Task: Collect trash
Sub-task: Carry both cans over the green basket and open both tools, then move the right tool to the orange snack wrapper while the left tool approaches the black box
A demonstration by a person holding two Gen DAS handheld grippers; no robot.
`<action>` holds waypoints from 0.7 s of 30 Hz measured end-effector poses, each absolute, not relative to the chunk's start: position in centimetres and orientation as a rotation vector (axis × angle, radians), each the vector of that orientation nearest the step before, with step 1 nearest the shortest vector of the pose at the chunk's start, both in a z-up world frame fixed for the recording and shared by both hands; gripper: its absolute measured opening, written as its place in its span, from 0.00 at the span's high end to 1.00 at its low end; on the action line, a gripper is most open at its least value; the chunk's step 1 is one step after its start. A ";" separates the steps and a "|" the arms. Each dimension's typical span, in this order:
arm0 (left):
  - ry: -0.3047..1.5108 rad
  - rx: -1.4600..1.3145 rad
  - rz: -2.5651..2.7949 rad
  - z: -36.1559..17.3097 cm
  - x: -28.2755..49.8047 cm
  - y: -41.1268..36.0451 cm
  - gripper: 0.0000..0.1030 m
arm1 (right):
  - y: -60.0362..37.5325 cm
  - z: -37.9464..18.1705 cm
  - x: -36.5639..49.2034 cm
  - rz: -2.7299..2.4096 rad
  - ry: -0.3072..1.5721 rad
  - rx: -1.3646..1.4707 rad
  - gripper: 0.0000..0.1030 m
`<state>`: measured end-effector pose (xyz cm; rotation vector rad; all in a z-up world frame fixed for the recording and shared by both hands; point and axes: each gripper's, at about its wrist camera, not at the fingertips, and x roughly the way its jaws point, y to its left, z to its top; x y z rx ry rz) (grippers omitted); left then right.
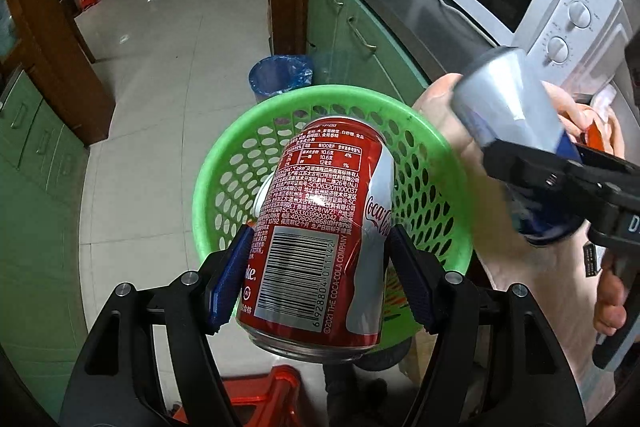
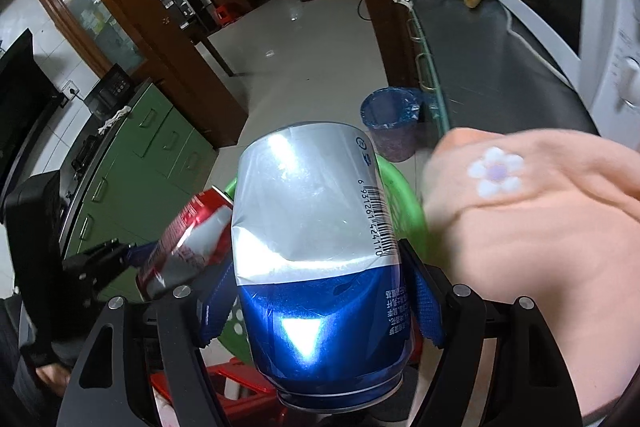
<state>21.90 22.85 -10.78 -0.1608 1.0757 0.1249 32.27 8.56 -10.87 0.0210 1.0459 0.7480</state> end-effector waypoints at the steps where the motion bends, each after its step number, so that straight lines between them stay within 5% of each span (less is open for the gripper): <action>1: 1.078 -0.165 0.125 -10.8 22.0 22.9 0.34 | 8.7 -10.7 32.4 0.756 1.037 0.030 0.24; 16: 1.103 -0.169 0.099 -11.7 23.3 21.0 0.33 | 1.0 -8.5 32.1 0.661 0.961 0.015 0.22; 21: 1.115 -0.152 0.094 -12.0 23.3 20.0 0.26 | -5.3 -7.7 32.5 0.542 0.931 0.003 0.21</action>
